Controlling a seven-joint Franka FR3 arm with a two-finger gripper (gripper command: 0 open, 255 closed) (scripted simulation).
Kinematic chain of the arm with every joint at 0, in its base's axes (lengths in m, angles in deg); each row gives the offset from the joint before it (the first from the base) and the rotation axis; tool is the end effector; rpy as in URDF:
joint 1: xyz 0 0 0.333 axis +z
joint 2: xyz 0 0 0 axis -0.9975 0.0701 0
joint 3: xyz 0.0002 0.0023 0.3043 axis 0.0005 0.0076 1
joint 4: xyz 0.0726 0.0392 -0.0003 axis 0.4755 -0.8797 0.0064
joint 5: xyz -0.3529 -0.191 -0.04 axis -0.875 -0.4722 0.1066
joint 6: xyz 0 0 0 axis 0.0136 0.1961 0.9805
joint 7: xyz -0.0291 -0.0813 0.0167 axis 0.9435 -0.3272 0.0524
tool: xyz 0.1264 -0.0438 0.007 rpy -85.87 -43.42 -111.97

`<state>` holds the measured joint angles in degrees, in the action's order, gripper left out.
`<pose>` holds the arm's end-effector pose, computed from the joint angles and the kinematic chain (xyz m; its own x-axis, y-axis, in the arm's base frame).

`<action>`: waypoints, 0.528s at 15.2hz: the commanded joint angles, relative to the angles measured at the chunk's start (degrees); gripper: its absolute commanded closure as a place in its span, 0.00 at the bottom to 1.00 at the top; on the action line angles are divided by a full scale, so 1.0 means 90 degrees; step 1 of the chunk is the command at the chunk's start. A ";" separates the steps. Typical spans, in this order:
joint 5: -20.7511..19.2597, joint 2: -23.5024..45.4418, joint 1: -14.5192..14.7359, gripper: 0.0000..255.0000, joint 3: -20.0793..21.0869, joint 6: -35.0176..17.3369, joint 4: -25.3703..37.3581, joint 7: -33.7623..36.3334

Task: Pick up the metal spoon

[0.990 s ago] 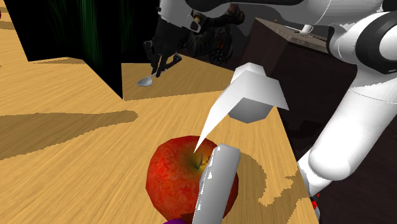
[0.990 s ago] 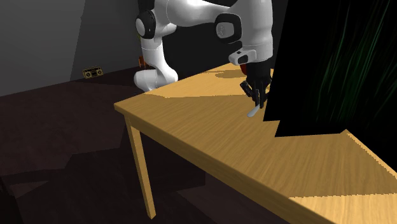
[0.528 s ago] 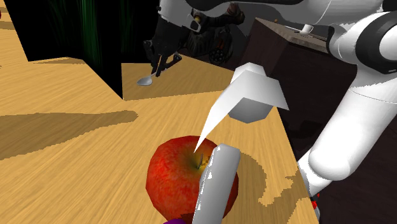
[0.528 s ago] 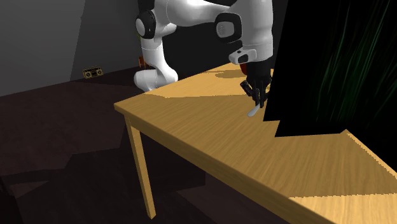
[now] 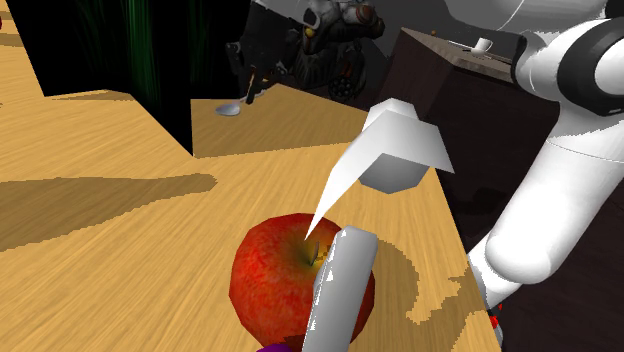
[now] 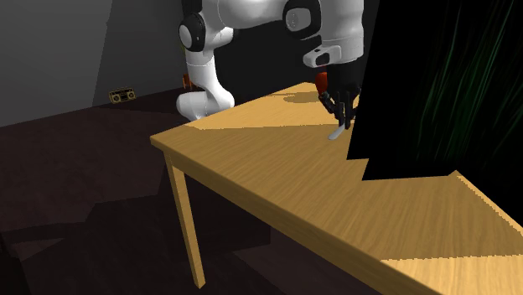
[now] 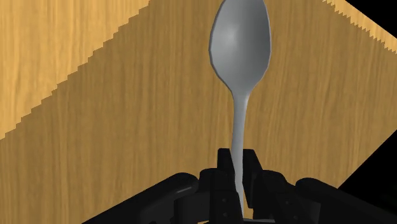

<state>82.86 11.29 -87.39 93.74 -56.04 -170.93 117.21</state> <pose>0.5401 0.3417 0.5366 0.6268 -0.7662 -0.1418 -0.7786 -0.6092 -0.1505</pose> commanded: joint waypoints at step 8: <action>-0.0107 0.0147 0.0094 1.00 0.0016 0.0675 0.0807 0.0119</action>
